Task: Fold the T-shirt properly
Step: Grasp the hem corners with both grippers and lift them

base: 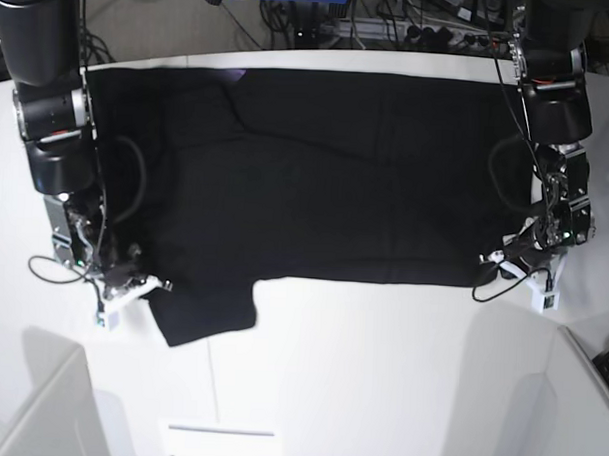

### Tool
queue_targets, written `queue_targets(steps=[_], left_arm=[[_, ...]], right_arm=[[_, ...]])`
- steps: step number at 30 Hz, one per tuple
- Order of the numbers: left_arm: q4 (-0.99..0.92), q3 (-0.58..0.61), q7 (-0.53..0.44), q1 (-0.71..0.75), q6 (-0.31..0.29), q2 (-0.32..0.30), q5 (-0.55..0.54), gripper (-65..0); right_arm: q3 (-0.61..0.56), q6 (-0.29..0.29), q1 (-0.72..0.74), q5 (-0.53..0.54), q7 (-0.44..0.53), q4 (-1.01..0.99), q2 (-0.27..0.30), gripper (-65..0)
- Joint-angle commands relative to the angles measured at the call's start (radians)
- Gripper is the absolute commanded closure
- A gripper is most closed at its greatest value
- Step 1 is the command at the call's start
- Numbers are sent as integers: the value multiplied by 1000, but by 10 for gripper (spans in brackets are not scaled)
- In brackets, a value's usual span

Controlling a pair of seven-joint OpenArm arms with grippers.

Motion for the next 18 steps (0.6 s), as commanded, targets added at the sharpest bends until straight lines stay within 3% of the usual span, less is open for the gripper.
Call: queue_targets(steps=[1, 5, 11, 18], left_arm=[[32, -4, -16, -19, -7, -14, -6, 0], [81, -15, -16, -3, -7, -14, -6, 0], [135, -150, 36, 23, -8, -11, -6, 0], [252, -157, 93, 69, -10, -13, -6, 0]], right_arm=[[3, -5, 13, -9, -36, 27, 12, 0], [3, -7, -9, -9, -59, 102, 15, 0], [9, -8, -42, -7, -82, 197, 42, 0], [181, -8, -118, -15, -159, 329, 42, 0]])
